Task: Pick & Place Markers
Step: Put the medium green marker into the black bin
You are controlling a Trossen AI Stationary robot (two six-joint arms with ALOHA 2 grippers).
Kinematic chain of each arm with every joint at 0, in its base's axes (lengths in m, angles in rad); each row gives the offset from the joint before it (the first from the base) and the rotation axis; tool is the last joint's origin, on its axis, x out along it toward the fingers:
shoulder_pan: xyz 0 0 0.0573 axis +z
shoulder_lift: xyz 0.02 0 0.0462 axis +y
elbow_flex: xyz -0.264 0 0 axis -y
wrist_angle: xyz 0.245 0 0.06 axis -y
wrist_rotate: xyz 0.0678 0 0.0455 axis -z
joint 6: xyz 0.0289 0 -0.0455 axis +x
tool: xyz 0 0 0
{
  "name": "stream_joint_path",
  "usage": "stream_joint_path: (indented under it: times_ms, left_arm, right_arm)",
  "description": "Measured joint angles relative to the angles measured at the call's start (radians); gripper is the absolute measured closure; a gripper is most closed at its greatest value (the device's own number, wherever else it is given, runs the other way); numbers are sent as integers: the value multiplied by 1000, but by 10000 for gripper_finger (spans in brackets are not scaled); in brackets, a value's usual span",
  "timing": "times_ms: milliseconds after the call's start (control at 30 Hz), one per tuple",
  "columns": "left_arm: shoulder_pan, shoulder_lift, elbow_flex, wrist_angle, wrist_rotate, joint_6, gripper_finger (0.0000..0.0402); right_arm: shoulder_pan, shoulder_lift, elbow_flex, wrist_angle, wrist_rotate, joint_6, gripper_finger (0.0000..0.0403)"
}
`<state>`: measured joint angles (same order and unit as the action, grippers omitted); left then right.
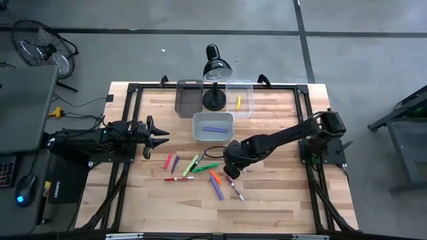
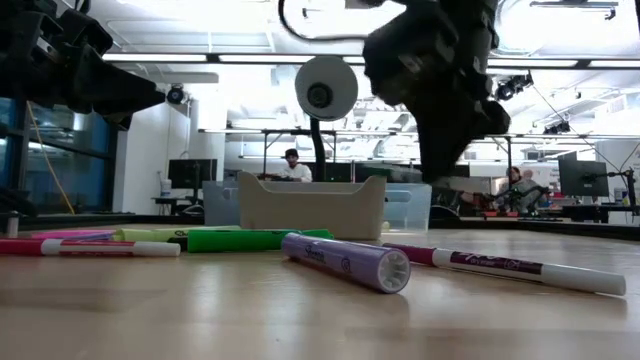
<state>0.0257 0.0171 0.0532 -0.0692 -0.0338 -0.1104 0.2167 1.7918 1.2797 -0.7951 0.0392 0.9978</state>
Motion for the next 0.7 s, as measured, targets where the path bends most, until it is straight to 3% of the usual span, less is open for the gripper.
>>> stream_joint_path:
  times_ms: [400, 533, 700]
  left_arm:
    - [0, 0, 0, 0, 0, 0, 279]
    - [0, 0, 0, 0, 0, 0, 279]
    - [0, 0, 0, 0, 0, 0, 279]
  right_arm:
    - [71, -172, -54, 59, 368, -15, 386]
    - [100, -256, -155, 124, 424, 22, 386]
    - [102, -346, -294, 333, 417, -24, 386]
